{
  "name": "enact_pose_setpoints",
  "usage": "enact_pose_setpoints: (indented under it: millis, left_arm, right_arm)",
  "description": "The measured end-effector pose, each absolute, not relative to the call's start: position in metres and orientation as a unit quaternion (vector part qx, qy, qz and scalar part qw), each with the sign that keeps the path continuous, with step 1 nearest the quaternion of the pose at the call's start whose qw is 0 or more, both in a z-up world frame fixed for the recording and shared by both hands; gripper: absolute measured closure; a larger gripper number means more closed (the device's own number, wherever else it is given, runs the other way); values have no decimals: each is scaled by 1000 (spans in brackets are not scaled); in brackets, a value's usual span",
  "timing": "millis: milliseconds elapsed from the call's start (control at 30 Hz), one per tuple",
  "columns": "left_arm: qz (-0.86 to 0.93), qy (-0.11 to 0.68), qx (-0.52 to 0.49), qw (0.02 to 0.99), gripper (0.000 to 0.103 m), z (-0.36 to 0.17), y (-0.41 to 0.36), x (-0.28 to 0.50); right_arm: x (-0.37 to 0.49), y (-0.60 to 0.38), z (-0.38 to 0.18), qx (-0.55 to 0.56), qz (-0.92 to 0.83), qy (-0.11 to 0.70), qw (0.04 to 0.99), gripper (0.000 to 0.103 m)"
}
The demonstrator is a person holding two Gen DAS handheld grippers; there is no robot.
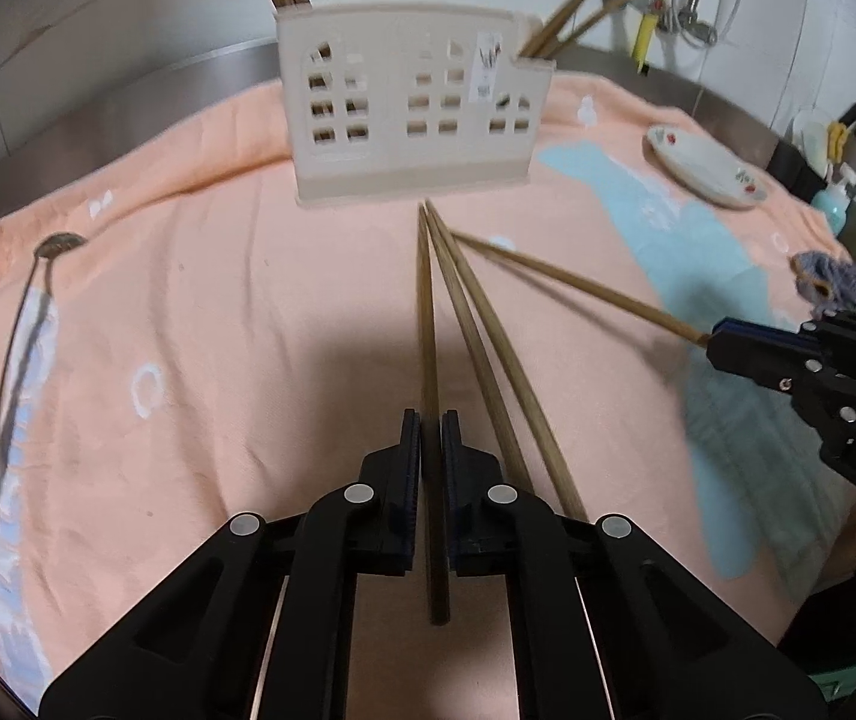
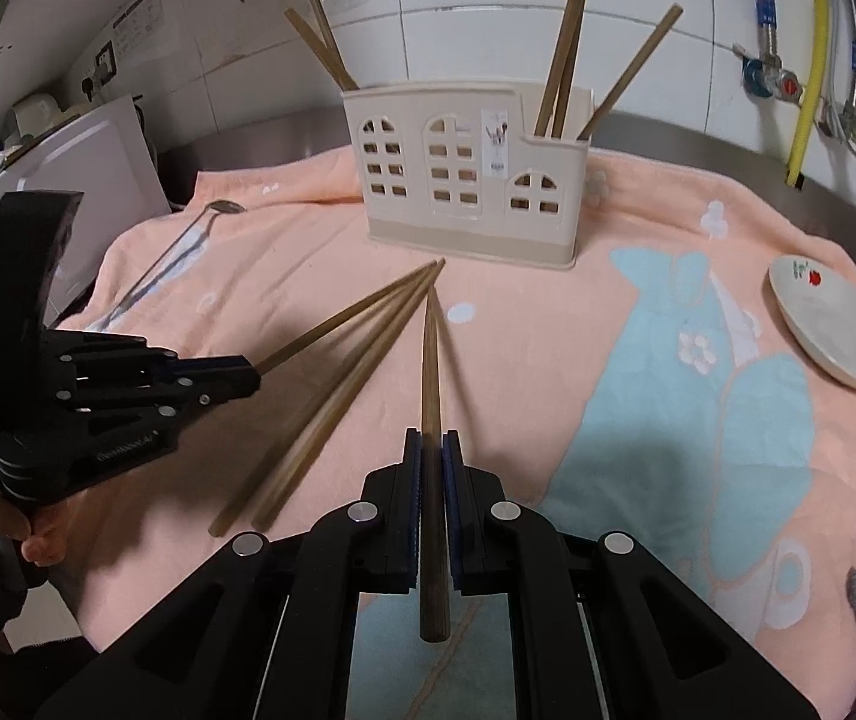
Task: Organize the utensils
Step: 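Lift both held chopsticks upright off the towel, then carry both chopsticks over the white holder and lower them in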
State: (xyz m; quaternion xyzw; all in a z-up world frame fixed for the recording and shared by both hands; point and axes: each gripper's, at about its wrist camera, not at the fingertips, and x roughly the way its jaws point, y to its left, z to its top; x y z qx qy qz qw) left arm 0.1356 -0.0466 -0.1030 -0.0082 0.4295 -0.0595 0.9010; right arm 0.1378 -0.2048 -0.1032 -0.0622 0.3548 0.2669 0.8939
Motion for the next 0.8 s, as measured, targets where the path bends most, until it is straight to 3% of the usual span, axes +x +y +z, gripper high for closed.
enact_pose_setpoints:
  millis: [400,800]
  left_arm:
    - [-75,359,-10,930,97,-35,-35,132]
    - [-94,340,1,936,97,-2,-31,152]
  right_arm:
    - [142,-199,-43,-69,280,293,912,96]
    - [167,-191,6,-77,307,272,909,96]
